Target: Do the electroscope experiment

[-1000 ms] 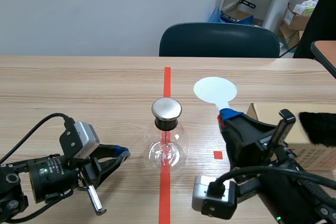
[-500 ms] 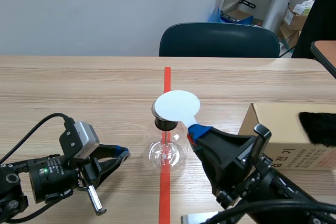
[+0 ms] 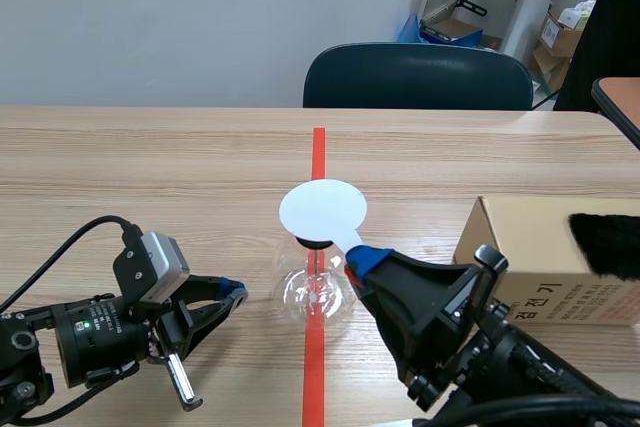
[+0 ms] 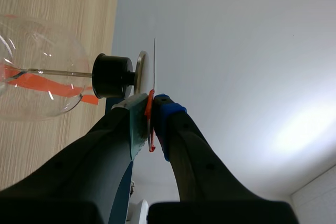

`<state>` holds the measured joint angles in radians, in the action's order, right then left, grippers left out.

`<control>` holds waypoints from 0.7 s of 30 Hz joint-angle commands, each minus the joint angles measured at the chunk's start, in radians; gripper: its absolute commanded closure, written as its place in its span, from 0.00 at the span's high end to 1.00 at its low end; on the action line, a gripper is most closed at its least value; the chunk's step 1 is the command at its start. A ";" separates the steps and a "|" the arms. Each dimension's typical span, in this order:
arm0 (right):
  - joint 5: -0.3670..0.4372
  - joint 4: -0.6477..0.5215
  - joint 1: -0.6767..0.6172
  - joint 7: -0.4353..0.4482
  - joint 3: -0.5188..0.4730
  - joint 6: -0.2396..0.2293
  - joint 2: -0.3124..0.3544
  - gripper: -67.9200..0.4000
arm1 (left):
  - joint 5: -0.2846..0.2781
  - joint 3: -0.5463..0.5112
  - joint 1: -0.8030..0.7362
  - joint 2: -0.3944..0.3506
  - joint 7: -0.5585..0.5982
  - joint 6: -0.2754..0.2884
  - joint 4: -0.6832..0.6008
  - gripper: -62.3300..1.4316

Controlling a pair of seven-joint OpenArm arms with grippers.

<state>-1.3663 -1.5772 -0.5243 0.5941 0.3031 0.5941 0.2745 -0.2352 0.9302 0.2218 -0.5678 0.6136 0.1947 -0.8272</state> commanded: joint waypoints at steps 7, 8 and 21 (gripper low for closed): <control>0.003 -0.018 0.009 -0.031 -0.003 0.011 0.005 0.01 | -0.007 0.001 0.005 0.005 0.013 0.002 -0.023 0.07; 0.003 -0.018 0.009 -0.047 -0.003 0.011 0.005 0.01 | -0.007 0.001 0.005 0.005 0.013 0.002 -0.023 0.07; 0.003 -0.018 0.009 -0.409 -0.003 0.011 0.005 0.01 | -0.007 0.001 0.005 0.005 0.013 0.002 -0.023 0.07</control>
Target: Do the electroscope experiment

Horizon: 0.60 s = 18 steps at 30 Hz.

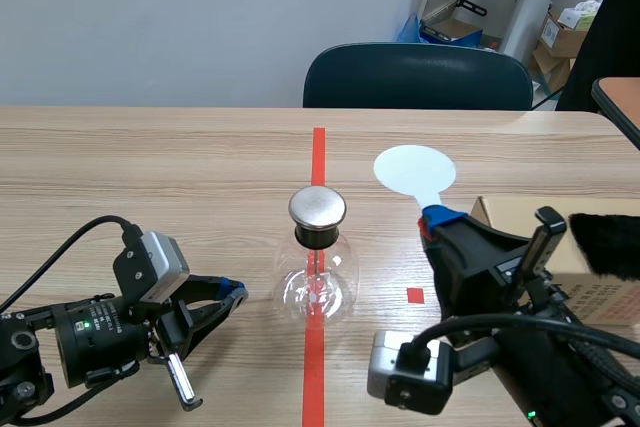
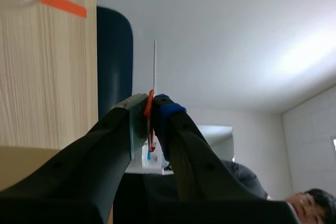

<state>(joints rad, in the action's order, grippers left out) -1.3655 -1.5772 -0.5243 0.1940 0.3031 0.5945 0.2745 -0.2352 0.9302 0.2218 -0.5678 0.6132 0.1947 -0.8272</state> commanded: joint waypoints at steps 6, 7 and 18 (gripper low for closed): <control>0.002 -0.018 0.009 -0.174 -0.003 0.011 0.005 0.01 | -0.007 0.001 0.005 0.005 0.014 0.002 -0.023 0.07; 0.002 -0.018 0.009 -0.199 -0.003 0.011 0.005 0.01 | -0.007 0.001 0.005 0.005 0.014 0.002 -0.023 0.07; 0.002 -0.018 0.009 -0.323 -0.003 0.011 0.005 0.01 | -0.007 0.001 0.005 0.005 0.014 0.002 -0.023 0.07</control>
